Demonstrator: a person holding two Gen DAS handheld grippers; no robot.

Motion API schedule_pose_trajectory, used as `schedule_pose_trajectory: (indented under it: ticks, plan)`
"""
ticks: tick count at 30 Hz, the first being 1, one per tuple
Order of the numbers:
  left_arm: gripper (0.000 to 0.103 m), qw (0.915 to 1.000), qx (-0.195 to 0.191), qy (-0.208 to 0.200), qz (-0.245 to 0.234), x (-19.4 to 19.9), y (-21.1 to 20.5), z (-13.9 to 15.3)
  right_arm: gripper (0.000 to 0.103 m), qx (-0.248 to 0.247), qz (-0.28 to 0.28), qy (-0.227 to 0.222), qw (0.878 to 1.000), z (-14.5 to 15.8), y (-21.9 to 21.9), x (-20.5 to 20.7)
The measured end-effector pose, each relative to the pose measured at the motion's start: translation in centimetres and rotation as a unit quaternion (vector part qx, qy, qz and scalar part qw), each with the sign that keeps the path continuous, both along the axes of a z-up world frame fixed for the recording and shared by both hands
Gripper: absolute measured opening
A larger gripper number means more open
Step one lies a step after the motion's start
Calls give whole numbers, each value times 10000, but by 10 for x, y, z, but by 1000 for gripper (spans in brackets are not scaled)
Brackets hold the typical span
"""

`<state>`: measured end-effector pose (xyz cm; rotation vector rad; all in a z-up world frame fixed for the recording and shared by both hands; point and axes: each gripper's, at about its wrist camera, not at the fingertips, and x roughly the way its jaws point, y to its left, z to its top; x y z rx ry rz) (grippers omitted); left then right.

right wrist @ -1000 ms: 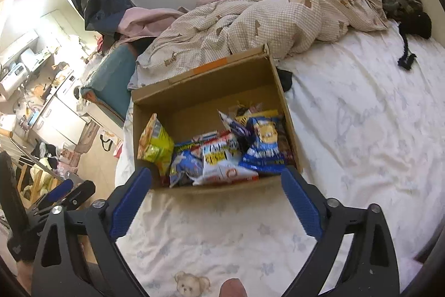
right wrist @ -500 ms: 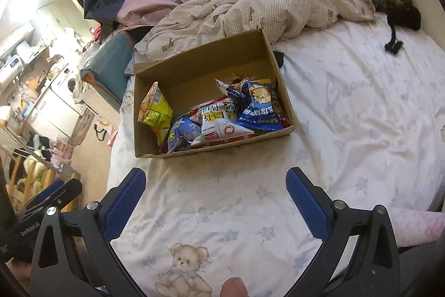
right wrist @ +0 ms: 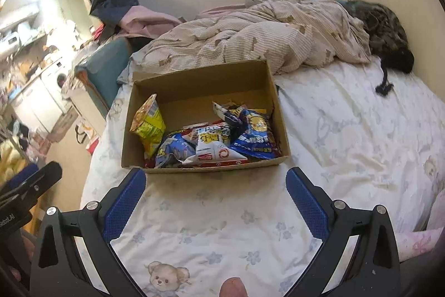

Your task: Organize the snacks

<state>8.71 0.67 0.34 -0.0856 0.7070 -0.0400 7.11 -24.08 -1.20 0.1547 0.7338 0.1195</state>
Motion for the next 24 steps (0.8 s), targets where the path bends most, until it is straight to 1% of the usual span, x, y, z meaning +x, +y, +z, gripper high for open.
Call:
schedule_pose_trajectory:
  ticks: [4, 9, 24]
  plan:
    - [103, 9999, 119, -9, 55, 0, -3, -1, 103, -288, 88, -270, 9992, 6, 12, -5]
    - [103, 9998, 162, -32, 122, 0, -2, -2, 103, -418, 80, -413, 9982, 10, 16, -9]
    - [103, 9998, 164, 4, 144, 1, -1, -2, 103, -376, 14, -342, 9987, 8, 12, -7]
